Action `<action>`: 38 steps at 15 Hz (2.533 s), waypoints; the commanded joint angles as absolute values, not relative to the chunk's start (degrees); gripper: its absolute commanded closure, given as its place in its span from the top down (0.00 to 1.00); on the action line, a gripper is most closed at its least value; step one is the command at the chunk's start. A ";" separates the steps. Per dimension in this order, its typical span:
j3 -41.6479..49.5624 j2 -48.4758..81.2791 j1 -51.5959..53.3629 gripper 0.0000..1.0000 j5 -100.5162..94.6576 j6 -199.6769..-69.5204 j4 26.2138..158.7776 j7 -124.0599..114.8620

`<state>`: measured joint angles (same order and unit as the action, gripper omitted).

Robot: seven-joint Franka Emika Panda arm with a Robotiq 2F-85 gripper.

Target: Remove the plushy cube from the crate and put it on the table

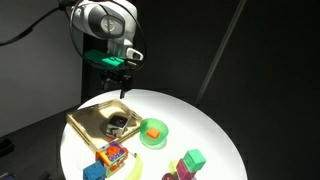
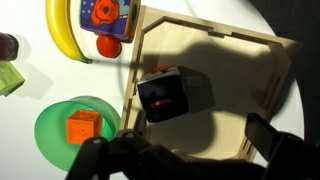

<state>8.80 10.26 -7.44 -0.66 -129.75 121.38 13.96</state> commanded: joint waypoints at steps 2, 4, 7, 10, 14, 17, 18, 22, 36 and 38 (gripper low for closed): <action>8.08 10.23 -8.27 1.00 -0.81 -129.51 121.01 13.83; 8.04 10.23 -8.26 1.00 -0.81 -129.48 120.87 13.83; 8.04 10.23 -8.26 1.00 -0.81 -129.48 120.85 13.83; 8.03 10.23 -8.26 1.00 -0.81 -129.48 120.85 13.83; 8.49 9.81 -9.28 1.00 0.34 -131.20 121.91 14.55; 8.60 10.26 -10.50 1.00 1.23 -132.33 122.28 15.89; 8.54 10.46 -10.88 1.00 1.38 -133.35 122.60 16.72; 8.08 12.31 -12.02 1.00 2.28 -136.46 123.32 21.28; 5.90 24.06 -14.09 1.00 0.62 -146.39 121.71 24.12; 5.57 25.22 -13.98 1.00 0.32 -146.98 121.19 23.79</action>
